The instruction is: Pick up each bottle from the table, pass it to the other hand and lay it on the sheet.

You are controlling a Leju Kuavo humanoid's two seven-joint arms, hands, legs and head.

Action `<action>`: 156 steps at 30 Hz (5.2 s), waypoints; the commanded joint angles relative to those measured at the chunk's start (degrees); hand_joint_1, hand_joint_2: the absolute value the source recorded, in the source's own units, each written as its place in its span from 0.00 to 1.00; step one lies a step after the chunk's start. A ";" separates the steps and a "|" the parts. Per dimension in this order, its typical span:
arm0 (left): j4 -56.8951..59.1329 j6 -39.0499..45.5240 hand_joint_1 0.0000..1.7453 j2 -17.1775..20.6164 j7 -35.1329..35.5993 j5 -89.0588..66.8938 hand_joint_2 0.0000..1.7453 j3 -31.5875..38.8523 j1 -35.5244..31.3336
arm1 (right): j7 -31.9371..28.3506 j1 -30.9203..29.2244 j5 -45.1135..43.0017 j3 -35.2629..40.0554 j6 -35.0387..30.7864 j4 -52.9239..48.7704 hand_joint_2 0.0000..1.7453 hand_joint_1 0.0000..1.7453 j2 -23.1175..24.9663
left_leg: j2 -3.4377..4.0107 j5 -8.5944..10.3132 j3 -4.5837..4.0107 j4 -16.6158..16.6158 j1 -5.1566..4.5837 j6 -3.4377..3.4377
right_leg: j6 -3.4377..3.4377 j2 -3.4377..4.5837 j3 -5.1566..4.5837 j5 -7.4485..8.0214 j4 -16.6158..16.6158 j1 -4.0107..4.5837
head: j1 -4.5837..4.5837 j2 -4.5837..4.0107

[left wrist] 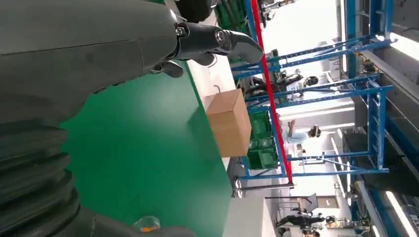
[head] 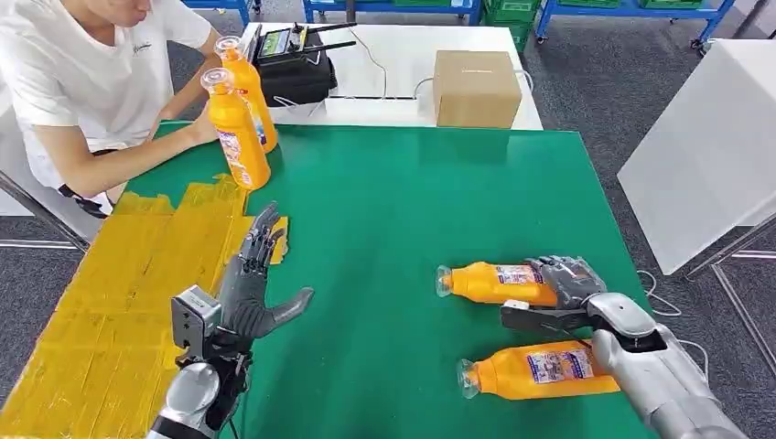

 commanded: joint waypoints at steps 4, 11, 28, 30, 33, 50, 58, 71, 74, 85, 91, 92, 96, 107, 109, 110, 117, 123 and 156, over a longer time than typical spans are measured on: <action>0.68 0.24 0.00 -0.19 1.19 -1.02 1.00 -0.07 -0.04 | 5.14 2.85 2.32 -8.21 -11.99 -2.56 1.00 1.00 8.75 | 0.10 0.02 0.01 -0.05 0.08 -0.08 | -0.15 0.14 -0.02 0.06 -0.07 0.09 | -0.02 0.00; -0.24 0.74 0.00 0.32 1.02 -2.11 1.00 -1.12 1.33 | -2.33 11.38 -11.35 -23.81 -26.51 -24.10 1.00 1.00 18.59 | 0.17 -0.03 -0.19 -0.02 0.07 -0.09 | -0.14 0.19 -0.22 0.01 0.05 0.10 | -0.04 0.00; 1.75 0.81 0.00 1.45 1.37 -2.79 1.00 -5.63 -1.63 | -16.18 18.19 -42.94 -25.78 -20.00 -38.84 1.00 1.00 28.44 | -0.08 0.01 -0.43 -0.03 0.09 -0.09 | -0.15 -0.12 -0.40 -0.02 0.02 0.11 | -0.02 0.00; 2.45 0.79 0.00 1.68 1.49 -2.52 1.00 -6.24 -2.50 | -16.21 17.61 -48.39 -22.56 -14.86 -37.06 1.00 1.00 29.28 | -0.04 0.00 -0.40 -0.04 0.11 -0.09 | -0.17 -0.06 -0.37 -0.01 -0.01 0.13 | -0.02 0.00; 2.97 0.63 0.00 1.59 1.44 -1.05 1.00 -6.08 -3.76 | -17.46 17.77 -52.09 -16.99 -10.07 -33.60 1.00 1.00 31.13 | 0.09 -0.01 -0.37 -0.06 0.11 -0.08 | -0.15 0.05 -0.37 0.02 -0.01 0.14 | 0.00 0.00; 0.97 -0.94 0.00 2.52 1.53 3.21 1.00 -6.87 -7.08 | -18.60 15.19 -48.32 -0.82 -10.19 -20.48 1.00 1.00 34.01 | 0.06 0.02 -0.39 -0.09 0.17 -0.10 | -0.15 0.02 -0.36 0.02 -0.02 0.20 | -0.02 0.00; 1.67 -2.71 0.00 2.60 2.22 5.11 1.00 -7.89 -7.57 | -18.97 14.48 -44.21 2.32 -12.92 -18.42 1.00 1.00 34.84 | 0.06 0.01 -0.41 -0.08 0.17 -0.09 | -0.13 0.02 -0.37 0.01 -0.02 0.20 | 0.00 0.00; 1.69 -2.73 0.00 2.65 2.21 5.13 1.00 -7.86 -7.57 | -18.98 14.38 -44.25 2.25 -12.84 -18.42 1.00 1.00 34.65 | 0.01 0.04 -0.39 -0.09 0.17 -0.10 | -0.16 -0.02 -0.34 0.02 -0.03 0.20 | 0.00 0.00; 1.69 -2.73 0.00 2.65 2.21 5.13 1.00 -7.86 -7.57 | -18.98 14.38 -44.25 2.25 -12.84 -18.42 1.00 1.00 34.65 | -0.04 0.04 -0.45 -0.07 0.13 -0.08 | -0.10 -0.08 -0.40 0.00 0.01 0.15 | 0.00 0.00; 2.27 -3.82 0.00 2.70 2.82 6.45 1.00 -7.94 -7.80 | -19.50 13.93 -43.16 3.06 -13.70 -18.33 1.00 1.00 34.65 | -0.02 0.04 -0.44 -0.07 0.14 -0.08 | -0.11 -0.07 -0.39 0.00 0.01 0.17 | 0.02 0.00; 2.54 -5.85 0.00 2.67 2.40 7.93 1.00 -10.00 -7.84 | -18.87 11.65 -42.68 4.61 -16.49 -16.69 1.00 1.00 35.54 | 0.00 0.04 -0.44 -0.07 0.13 -0.08 | -0.11 -0.04 -0.40 0.00 0.01 0.16 | 0.00 0.00; 2.30 -5.99 0.00 2.67 2.33 7.88 1.00 -10.48 -7.55 | -18.96 11.56 -43.06 4.33 -16.74 -16.50 1.00 1.00 35.46 | 0.02 0.03 -0.40 -0.07 0.18 -0.11 | -0.16 -0.01 -0.35 0.02 -0.02 0.21 | 0.02 0.00; 1.83 -6.62 0.00 3.34 2.01 6.95 1.00 -12.61 -6.30 | -20.13 11.93 -44.71 1.79 -18.76 -19.05 1.00 1.00 34.59 | -0.02 0.03 -0.40 -0.09 0.14 -0.08 | -0.11 -0.06 -0.34 0.00 -0.03 0.17 | 0.02 0.00; 5.58 -8.17 0.00 2.14 2.52 6.52 1.00 -16.65 -8.89 | -19.16 8.46 -43.46 -5.04 -23.37 -18.07 1.00 1.00 33.91 | -0.11 0.07 -0.43 -0.05 0.15 -0.08 | -0.15 -0.14 -0.34 0.03 -0.04 0.18 | 0.02 0.00; 5.51 -8.19 0.00 2.19 2.52 6.53 1.00 -16.69 -8.93 | -19.09 8.38 -43.29 -4.95 -23.59 -17.70 1.00 1.00 34.12 | -0.05 0.06 -0.39 -0.08 0.16 -0.10 | -0.16 -0.07 -0.33 0.03 -0.05 0.19 | 0.02 0.00; 5.47 -8.21 0.00 2.25 2.52 6.53 1.00 -16.76 -8.96 | -19.04 8.24 -43.27 -4.99 -23.60 -17.30 1.00 1.00 34.23 | -0.07 0.05 -0.42 -0.06 0.14 -0.08 | -0.12 -0.11 -0.37 0.01 -0.01 0.16 | 0.02 0.00; 5.74 -8.07 0.00 2.20 2.64 6.71 1.00 -17.04 -9.04 | -18.56 7.38 -42.27 -4.57 -23.86 -14.71 1.00 1.00 34.53 | -0.01 0.05 -0.40 -0.06 0.14 -0.08 | -0.13 -0.05 -0.37 0.02 -0.02 0.18 | 0.00 0.00; 5.78 -8.04 0.00 2.20 2.66 6.74 1.00 -17.06 -9.04 | -18.05 7.12 -41.66 -4.35 -23.73 -13.77 1.00 1.00 34.67 | 0.02 0.04 -0.36 -0.06 0.21 -0.11 | -0.20 0.01 -0.30 0.05 -0.07 0.25 | 0.00 0.00; 8.06 -7.65 0.00 0.39 3.43 8.13 1.00 -13.30 -9.60 | -13.53 5.86 -22.16 10.94 -22.86 -0.56 1.00 1.00 36.36 | -0.18 0.03 -0.39 -0.05 0.23 -0.12 | -0.19 -0.21 -0.29 -0.03 -0.07 0.25 | 0.00 0.00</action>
